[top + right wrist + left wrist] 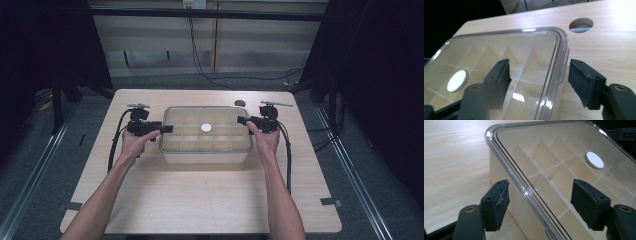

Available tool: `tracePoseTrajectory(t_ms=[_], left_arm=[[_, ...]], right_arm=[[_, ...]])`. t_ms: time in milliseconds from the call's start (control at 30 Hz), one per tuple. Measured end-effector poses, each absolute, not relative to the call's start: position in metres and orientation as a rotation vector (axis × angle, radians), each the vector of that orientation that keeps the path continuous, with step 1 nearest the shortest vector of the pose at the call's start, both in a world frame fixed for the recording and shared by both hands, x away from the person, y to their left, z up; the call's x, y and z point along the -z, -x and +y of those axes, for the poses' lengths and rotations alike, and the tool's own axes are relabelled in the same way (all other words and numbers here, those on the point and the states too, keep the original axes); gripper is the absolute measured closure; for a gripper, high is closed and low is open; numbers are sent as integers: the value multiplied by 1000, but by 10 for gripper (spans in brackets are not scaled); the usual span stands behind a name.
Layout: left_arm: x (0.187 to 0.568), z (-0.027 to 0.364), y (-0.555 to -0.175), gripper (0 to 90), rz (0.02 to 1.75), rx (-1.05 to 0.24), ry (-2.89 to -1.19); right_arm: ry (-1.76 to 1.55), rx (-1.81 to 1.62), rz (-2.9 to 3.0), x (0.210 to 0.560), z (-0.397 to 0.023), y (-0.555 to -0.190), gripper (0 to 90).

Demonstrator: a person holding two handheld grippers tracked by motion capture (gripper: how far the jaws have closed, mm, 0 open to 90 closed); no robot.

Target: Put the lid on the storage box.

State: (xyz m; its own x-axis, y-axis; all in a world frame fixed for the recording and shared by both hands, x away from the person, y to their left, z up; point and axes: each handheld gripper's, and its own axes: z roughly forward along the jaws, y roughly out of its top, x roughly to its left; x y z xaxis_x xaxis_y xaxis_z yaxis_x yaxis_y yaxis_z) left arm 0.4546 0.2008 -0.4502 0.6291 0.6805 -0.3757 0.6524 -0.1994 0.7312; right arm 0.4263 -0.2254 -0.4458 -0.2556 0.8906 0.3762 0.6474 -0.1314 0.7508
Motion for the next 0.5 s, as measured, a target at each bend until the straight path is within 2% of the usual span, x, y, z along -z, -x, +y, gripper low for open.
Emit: tracePoseTrajectory(t_ms=[167, 333, 500], left_arm=[[442, 204, -449, 266, 1070, -80, -1913], [432, 204, -440, 286, 1032, -105, -1900], [426, 203, -428, 383, 985, -136, -1909]], right_arm=[[-1691, -1366, 1879, 434, -229, -418, 255], [-1645, -1397, 1870, 424, -231, -409, 215], [-1608, -1412, 1882, 419, -232, -398, 201]])
